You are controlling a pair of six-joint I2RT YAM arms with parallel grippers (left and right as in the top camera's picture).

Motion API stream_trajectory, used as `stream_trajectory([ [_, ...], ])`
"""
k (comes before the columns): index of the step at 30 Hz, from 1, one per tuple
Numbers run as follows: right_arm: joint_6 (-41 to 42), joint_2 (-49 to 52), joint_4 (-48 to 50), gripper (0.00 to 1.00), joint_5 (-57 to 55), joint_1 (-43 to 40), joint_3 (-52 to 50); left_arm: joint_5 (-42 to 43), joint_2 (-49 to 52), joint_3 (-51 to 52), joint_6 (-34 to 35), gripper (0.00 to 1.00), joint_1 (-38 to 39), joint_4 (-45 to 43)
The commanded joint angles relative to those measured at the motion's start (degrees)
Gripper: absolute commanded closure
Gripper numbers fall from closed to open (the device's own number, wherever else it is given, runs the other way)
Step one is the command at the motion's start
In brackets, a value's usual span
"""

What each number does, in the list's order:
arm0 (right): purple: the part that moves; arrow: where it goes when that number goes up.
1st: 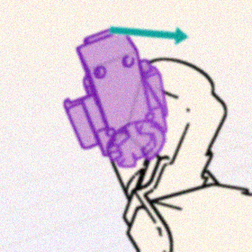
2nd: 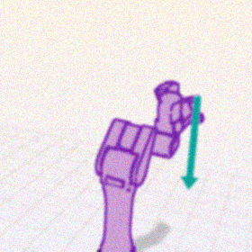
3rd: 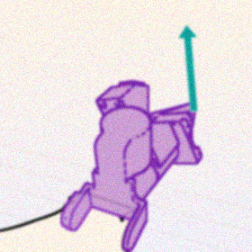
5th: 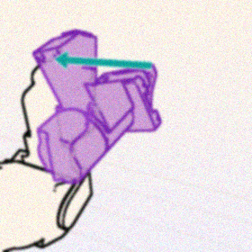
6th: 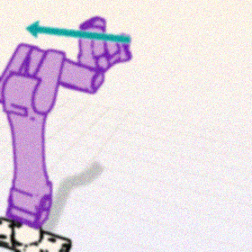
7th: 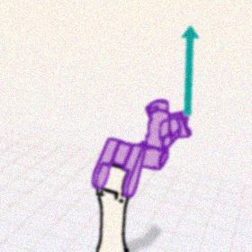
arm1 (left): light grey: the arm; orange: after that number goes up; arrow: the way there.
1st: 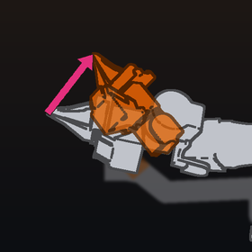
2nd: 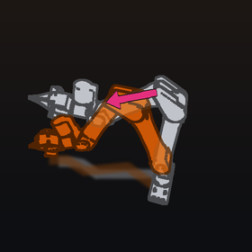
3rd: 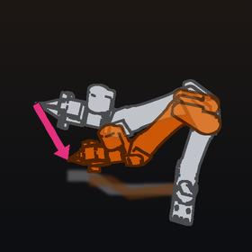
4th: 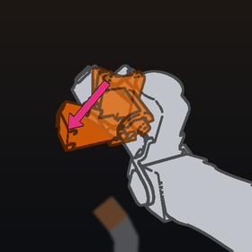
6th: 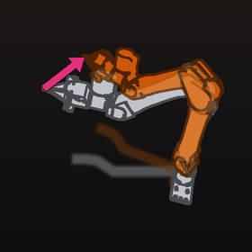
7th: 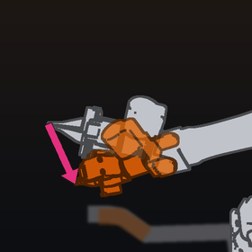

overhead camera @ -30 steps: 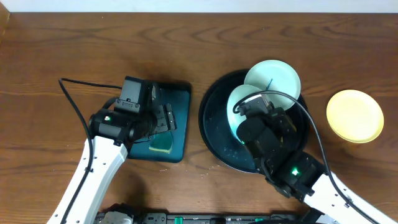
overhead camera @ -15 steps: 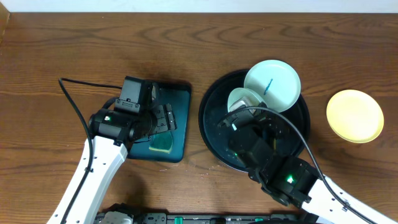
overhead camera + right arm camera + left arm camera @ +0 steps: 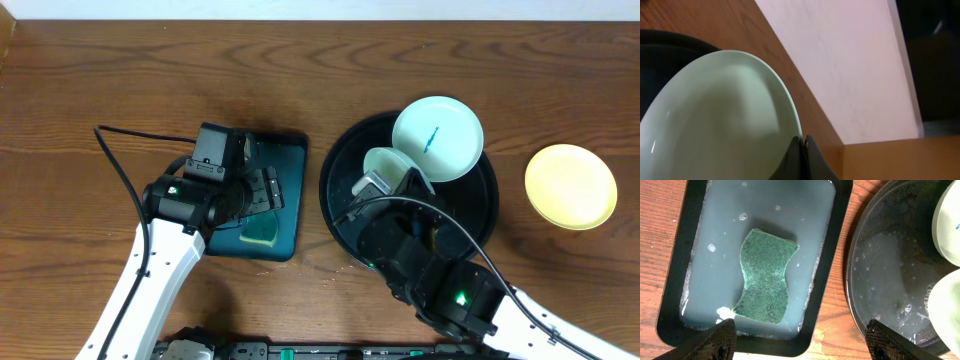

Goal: Clean dirty plates on tray and stack at the side
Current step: 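Lift the mint plate with right gripper and move it right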

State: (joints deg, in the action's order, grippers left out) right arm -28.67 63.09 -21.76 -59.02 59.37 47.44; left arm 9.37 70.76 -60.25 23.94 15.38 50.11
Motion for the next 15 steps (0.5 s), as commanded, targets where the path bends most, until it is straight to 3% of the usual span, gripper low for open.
stream_trajectory([
  [1, -5.0, -0.5, 1.6, 0.99, -3.8, 1.3, 1.1, 0.5, 0.1, -1.2, -0.4, 0.17, -0.3, 0.2],
  [15, -7.5, -0.5, 4.5, 0.99, -4.7, 2.6, 1.1, 0.5, 0.1, -1.2, -0.4, 0.17, -0.3, 0.2],
])
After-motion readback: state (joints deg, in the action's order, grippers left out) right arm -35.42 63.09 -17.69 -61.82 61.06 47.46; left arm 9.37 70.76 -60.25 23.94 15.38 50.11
